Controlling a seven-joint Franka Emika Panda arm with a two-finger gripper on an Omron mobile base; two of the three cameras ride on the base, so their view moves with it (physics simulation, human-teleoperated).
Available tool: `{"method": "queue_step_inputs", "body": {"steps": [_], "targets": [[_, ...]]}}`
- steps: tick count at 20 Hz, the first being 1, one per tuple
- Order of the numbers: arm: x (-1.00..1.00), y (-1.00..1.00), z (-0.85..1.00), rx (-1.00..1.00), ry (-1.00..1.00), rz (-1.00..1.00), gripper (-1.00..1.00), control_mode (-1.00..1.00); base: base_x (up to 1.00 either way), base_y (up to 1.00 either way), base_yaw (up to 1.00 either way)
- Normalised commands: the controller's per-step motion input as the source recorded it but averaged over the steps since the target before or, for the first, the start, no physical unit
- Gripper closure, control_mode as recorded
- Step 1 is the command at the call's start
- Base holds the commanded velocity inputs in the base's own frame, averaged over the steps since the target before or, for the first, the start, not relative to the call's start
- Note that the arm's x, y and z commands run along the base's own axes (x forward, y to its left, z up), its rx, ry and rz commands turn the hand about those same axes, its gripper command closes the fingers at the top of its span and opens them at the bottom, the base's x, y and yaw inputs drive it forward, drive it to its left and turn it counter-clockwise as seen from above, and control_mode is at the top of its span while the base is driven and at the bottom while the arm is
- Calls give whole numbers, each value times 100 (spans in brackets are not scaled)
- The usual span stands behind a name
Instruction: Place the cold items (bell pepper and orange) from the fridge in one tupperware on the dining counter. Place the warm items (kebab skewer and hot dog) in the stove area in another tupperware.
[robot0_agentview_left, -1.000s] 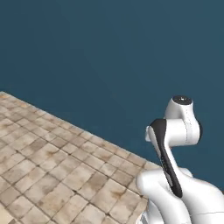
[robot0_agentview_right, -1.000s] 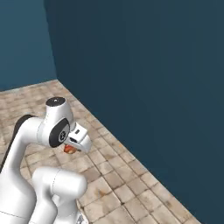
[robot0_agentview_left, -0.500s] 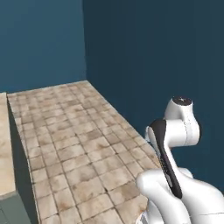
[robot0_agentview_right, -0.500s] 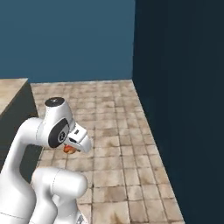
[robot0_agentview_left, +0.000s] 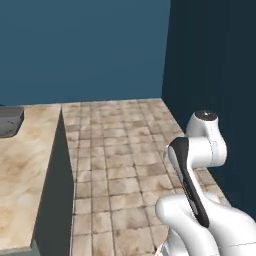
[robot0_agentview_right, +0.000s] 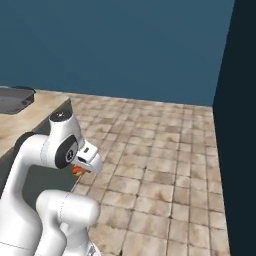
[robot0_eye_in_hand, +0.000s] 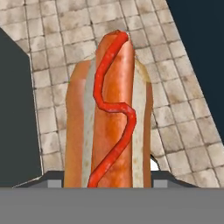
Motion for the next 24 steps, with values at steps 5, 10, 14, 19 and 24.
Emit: {"method": "queue_step_inputs", "body": {"steps": [5, 10, 14, 19, 24], "targets": [[0, 0, 0, 0, 0, 0, 100, 100, 100, -37, 37], [0, 0, 0, 0, 0, 0, 100, 100, 100, -42, 29], [0, 0, 0, 0, 0, 0, 100, 100, 100, -53, 31], [0, 0, 0, 0, 0, 0, 100, 100, 100, -56, 34], [0, 0, 0, 0, 0, 0, 100, 100, 100, -59, 37]]}}
